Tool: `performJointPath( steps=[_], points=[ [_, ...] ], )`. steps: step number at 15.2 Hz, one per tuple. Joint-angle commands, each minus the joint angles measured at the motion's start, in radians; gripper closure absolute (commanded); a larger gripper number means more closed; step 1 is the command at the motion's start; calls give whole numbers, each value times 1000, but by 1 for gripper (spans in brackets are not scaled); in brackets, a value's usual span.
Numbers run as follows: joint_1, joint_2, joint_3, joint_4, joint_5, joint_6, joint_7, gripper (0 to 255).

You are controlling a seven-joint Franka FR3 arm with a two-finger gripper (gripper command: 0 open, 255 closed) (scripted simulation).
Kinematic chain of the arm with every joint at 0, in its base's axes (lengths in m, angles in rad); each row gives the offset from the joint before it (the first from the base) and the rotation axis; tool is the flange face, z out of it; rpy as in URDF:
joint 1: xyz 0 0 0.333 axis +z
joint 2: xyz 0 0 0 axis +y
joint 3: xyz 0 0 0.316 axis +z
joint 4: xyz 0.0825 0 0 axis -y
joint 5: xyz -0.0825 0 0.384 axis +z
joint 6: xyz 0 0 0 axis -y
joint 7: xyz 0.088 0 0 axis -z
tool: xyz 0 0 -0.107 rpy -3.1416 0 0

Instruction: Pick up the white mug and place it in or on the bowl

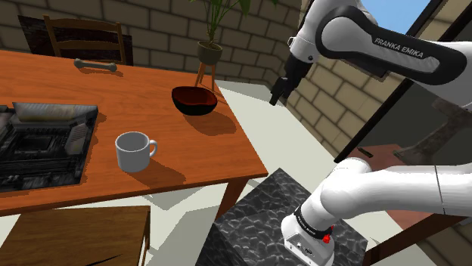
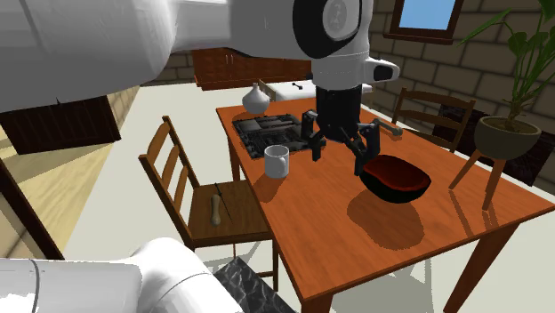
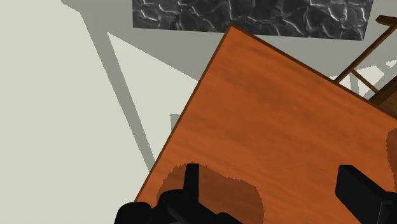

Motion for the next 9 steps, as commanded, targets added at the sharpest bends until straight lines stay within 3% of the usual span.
performJointPath(
  steps=[1,9],
  points=[
    [0,0,0,0,0,0,0,0],
    [52,153,136,0,78,149,155,0]
  ],
)
